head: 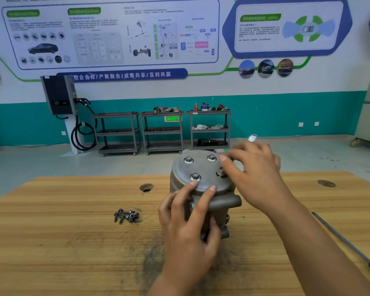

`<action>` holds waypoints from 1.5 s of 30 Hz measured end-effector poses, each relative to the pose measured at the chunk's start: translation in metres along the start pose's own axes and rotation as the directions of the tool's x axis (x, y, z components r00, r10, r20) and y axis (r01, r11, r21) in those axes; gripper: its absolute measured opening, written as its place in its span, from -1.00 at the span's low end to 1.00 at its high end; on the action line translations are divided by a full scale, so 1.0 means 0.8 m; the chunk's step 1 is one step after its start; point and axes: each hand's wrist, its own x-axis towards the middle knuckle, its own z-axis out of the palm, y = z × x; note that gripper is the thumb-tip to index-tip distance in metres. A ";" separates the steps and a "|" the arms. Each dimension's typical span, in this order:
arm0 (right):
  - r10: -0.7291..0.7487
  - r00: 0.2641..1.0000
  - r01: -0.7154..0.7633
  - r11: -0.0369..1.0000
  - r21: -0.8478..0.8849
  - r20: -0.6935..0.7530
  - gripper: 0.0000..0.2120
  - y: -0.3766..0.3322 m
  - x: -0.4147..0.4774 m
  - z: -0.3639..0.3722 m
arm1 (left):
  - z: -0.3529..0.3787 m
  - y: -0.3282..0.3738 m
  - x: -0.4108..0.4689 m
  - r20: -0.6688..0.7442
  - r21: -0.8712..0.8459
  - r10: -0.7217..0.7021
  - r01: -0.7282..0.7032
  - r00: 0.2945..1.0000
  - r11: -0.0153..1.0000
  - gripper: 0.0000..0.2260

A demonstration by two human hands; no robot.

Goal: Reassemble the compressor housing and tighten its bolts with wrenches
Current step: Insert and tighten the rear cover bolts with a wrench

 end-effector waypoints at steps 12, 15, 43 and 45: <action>-0.078 0.881 0.051 0.996 0.071 0.466 -0.81 -0.011 -0.029 -0.096 | -0.001 -0.005 -0.004 -0.037 -0.011 -0.029 0.028 0.999 1.000 -0.50; -0.213 0.873 0.181 0.977 0.114 0.439 -0.89 -0.023 -0.029 -0.081 | 0.000 -0.004 -0.003 -0.045 -0.024 -0.033 0.032 0.998 0.999 -0.49; -0.019 1.000 0.018 0.993 -0.115 0.001 -0.63 -0.012 -0.007 -0.014 | -0.002 -0.002 -0.001 0.005 -0.021 -0.013 0.013 1.000 1.000 -0.50; 0.015 0.998 -0.006 0.986 -0.168 0.055 -0.68 -0.007 -0.006 -0.028 | -0.003 -0.003 -0.002 -0.004 -0.022 -0.016 0.015 1.000 1.000 -0.50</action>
